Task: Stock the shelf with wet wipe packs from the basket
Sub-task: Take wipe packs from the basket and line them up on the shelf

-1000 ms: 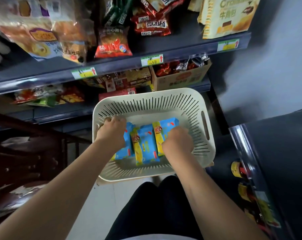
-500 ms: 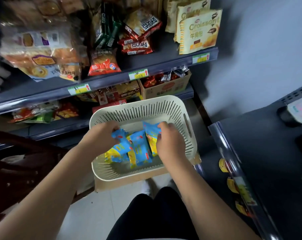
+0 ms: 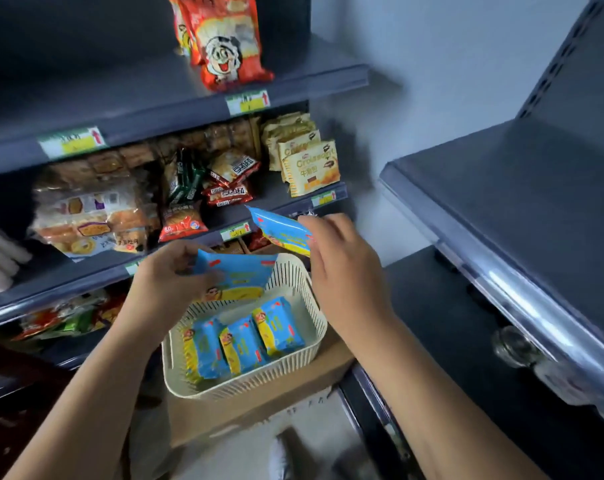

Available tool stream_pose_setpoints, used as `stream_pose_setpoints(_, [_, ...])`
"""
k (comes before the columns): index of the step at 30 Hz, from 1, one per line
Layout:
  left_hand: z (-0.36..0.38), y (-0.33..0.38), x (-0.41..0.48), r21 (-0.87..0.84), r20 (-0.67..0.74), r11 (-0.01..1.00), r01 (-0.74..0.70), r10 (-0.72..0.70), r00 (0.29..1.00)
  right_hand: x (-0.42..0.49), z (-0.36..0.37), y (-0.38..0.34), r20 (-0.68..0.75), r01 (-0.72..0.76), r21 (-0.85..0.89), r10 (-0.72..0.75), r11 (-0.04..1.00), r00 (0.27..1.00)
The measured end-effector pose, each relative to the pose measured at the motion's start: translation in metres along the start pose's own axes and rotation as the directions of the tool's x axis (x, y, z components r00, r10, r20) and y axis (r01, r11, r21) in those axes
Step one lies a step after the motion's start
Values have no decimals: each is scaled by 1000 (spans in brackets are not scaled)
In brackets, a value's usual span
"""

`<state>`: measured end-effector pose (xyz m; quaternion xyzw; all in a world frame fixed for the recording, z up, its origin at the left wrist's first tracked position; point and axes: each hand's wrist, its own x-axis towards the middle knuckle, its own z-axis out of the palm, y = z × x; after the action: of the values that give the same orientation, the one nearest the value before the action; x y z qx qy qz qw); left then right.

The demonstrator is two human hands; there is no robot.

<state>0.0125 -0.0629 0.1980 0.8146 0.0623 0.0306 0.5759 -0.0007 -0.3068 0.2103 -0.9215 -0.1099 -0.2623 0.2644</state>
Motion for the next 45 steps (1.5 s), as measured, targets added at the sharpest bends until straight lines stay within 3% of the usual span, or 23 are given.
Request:
stream_pose_setpoints(7, [31,57,-39,-212,119,972,-96,124,985,-30,-87,-9,-151,21,-45,-28,999,988])
stream_pose_setpoints(19, [97,127,-108,-467,366,870,-157,352,862,-120,-227,-21,-446,-215,-156,125,964,886])
stream_pose_setpoints(26, [167,176,-172,-516,561,848,-120,440,701,-195,-313,-26,-586,-343,-273,128,899,800])
stream_pose_setpoints(33, [243,221,-250,-561,654,814,-150,547,522,-274,-397,-27,-679,-508,-358,155,783,717])
stream_pose_setpoints(36, [273,240,-302,-591,682,793,-145,588,435,-309,-433,-27,-726,-565,-376,146,734,672])
stream_pose_setpoints(45, [358,281,-479,-595,778,803,-47,589,218,-426,-547,-21,-771,-654,-461,95,599,630])
